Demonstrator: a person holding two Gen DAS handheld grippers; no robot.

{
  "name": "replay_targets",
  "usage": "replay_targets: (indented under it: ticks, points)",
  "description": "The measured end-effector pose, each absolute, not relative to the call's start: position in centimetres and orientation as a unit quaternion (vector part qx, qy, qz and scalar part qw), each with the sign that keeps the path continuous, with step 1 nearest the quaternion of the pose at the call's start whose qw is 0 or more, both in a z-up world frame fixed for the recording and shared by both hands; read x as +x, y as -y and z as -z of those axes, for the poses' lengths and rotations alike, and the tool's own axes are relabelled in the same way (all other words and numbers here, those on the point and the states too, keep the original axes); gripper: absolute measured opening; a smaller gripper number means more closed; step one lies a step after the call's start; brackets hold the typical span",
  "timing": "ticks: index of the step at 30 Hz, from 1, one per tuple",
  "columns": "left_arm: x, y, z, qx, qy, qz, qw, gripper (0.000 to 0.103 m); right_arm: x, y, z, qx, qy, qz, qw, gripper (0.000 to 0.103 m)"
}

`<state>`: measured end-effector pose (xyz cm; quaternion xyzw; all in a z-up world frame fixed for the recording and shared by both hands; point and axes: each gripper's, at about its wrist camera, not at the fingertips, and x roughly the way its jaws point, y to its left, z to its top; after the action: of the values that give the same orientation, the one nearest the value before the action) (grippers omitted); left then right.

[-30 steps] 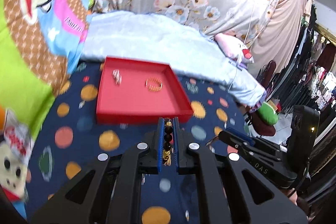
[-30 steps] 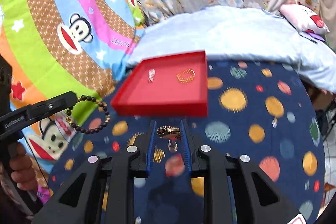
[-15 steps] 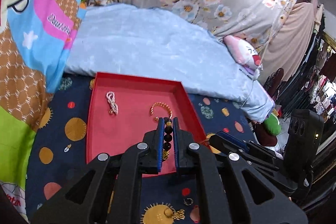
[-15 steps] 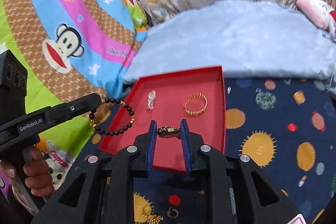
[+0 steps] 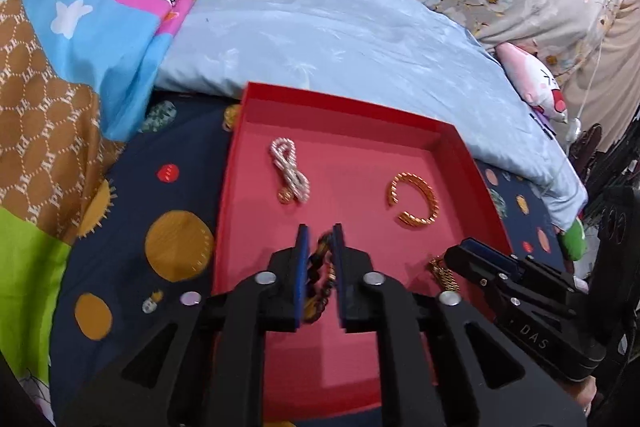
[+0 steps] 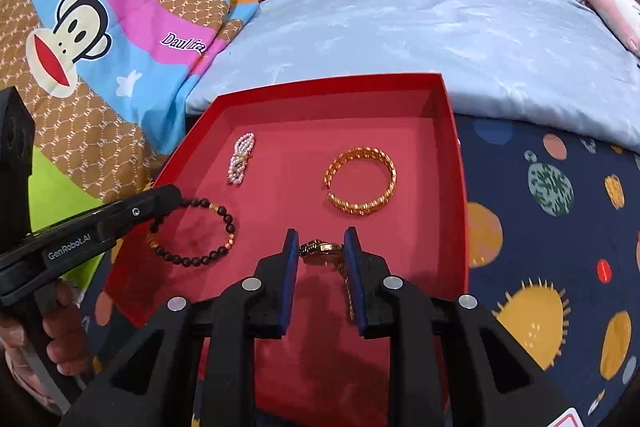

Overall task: Organize jewelry
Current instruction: 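Carry the bead bracelet and gold watch into the red tray and open both tools, then move both tools back over the remaining rings and earrings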

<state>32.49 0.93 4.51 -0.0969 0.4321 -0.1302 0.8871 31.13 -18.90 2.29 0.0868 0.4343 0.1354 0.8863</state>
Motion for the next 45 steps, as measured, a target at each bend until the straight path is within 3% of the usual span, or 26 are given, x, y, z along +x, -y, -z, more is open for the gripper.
replay_targets:
  ticks: [1,2,3,4,13,18,33,45]
  points:
    - [32.7,-1.1,-4.6,-0.093,-0.426,0.118,0.892,0.037,31.4,18.7,-2.4,0.079,-0.425,-0.132,0.892,0.024]
    - [32.8,-1.2,-4.7,-0.091,-0.42,0.11,0.896,0.054,31.5,18.5,-2.5,0.073,-0.419,-0.131,0.896,0.029]
    - [32.9,-1.4,-4.8,-0.088,-0.41,0.095,0.903,0.059,31.5,18.4,-2.8,0.071,-0.41,-0.13,0.9,0.032]
    - [32.8,-1.5,-5.0,-0.083,-0.402,0.09,0.907,0.059,31.5,18.5,-3.1,0.072,-0.402,-0.128,0.904,0.037]
    - [27.7,-3.2,-9.0,-0.062,-0.332,0.061,0.939,0.061,25.3,21.5,-7.6,0.113,-0.328,-0.124,0.93,0.039]
    - [23.5,-3.6,-9.3,-0.071,-0.339,0.067,0.936,0.063,20.5,22.3,-8.2,0.131,-0.328,-0.125,0.927,0.04]
    - [10.4,-0.8,-2.7,-0.016,-0.413,0.075,0.908,0.063,6.2,22.3,-2.2,0.103,-0.412,-0.084,0.902,0.042]
    - [8.9,0.9,-0.3,-0.01,-0.428,0.077,0.9,0.057,3.1,23.2,0.3,0.128,-0.431,-0.072,0.89,0.042]
